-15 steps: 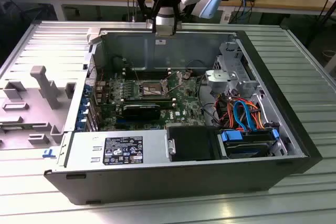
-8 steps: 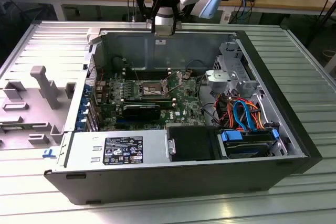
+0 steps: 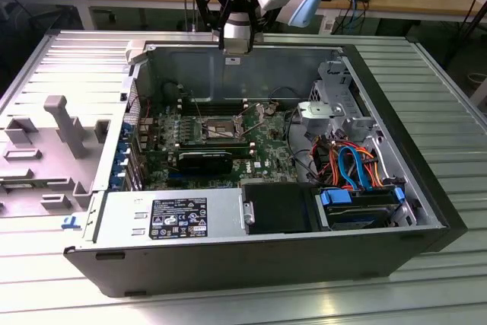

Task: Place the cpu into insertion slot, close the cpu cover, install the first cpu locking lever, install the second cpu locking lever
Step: 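Place the cpu into insertion slot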

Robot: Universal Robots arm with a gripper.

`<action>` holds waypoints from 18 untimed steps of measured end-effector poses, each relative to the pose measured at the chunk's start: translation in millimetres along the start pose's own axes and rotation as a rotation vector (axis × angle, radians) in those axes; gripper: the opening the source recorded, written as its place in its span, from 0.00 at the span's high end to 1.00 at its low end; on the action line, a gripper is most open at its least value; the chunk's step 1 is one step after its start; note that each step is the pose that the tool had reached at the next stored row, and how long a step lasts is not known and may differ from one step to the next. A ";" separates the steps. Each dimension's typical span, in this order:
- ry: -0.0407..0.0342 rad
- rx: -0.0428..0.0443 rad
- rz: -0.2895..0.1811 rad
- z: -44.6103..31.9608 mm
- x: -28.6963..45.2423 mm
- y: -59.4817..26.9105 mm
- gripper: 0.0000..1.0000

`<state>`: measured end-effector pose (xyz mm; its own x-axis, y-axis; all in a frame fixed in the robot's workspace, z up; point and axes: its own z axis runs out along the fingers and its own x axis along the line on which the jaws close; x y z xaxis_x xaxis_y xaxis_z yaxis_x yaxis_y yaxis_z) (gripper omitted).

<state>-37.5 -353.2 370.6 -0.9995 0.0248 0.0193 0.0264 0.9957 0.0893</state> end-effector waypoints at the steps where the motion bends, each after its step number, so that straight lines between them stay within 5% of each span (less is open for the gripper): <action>1: 0.0000 0.0000 0.000 1.6 0.0 -0.1 0.46; 18: 0.0000 0.0000 0.000 5.1 0.1 -2.7 0.46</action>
<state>-37.8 -355.4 365.2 -0.9995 0.0248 0.0194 0.0264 0.9957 0.0893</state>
